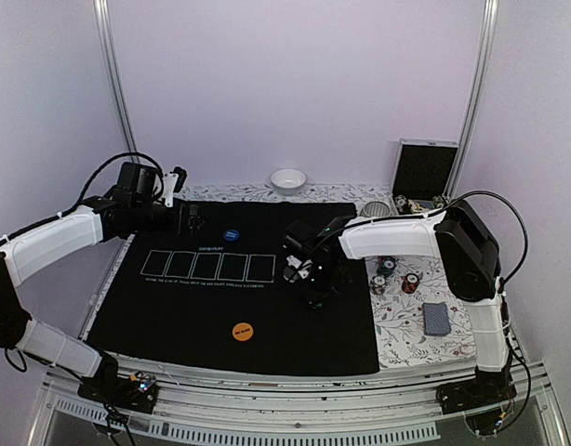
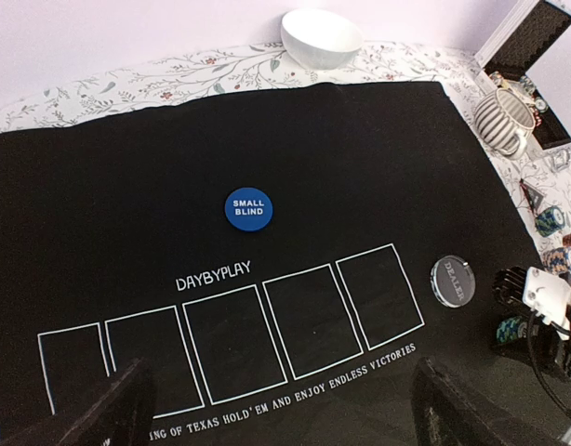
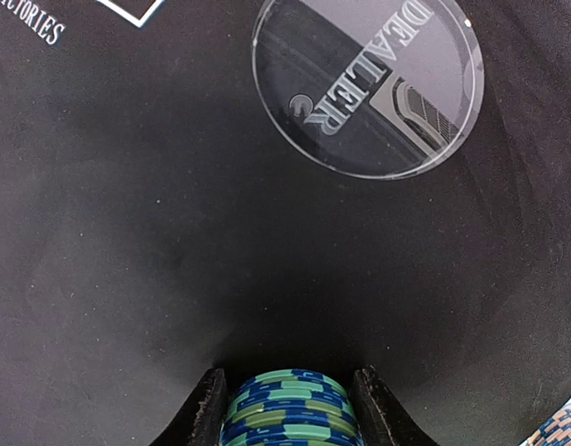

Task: Distribute texas hold em gaming equipment
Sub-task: Place the poker chips pile in the dealer area.

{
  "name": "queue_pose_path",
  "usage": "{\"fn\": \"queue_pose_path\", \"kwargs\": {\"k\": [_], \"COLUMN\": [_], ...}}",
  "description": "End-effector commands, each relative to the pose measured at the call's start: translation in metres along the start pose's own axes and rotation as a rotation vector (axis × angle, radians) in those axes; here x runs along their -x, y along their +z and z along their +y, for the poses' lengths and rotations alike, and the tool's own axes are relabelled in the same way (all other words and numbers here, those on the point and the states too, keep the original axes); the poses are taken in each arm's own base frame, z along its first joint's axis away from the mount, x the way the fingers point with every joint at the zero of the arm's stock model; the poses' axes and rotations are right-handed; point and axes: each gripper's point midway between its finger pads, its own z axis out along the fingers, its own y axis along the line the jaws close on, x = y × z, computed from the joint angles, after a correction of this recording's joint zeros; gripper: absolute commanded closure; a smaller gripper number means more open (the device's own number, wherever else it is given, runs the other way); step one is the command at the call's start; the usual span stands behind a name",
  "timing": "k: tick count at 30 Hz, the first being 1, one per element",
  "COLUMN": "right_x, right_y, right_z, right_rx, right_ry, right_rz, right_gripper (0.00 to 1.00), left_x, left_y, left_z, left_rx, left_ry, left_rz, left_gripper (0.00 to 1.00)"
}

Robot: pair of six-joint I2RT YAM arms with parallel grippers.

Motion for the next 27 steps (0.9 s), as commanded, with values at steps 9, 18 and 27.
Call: {"fn": "queue_pose_path", "kwargs": {"k": [9, 18, 27], "right_x": [-0.018, 0.014, 0.06], "right_y": [0.015, -0.031, -0.152], "right_z": [-0.016, 0.003, -0.058], "right_rx": [-0.075, 0.03, 0.085], "right_ry": [0.005, 0.004, 0.16], "right_rz": [0.041, -0.068, -0.346], "right_gripper": [0.46, 0.01, 0.01], "left_x": [0.01, 0.009, 0.007], "left_y": [-0.008, -0.008, -0.007], "left_z": [0.001, 0.002, 0.002], "left_rx": [0.003, 0.006, 0.003], "left_ry": [0.01, 0.011, 0.011], "left_rz": [-0.027, -0.025, -0.02], "left_gripper": [0.03, 0.03, 0.02]}}
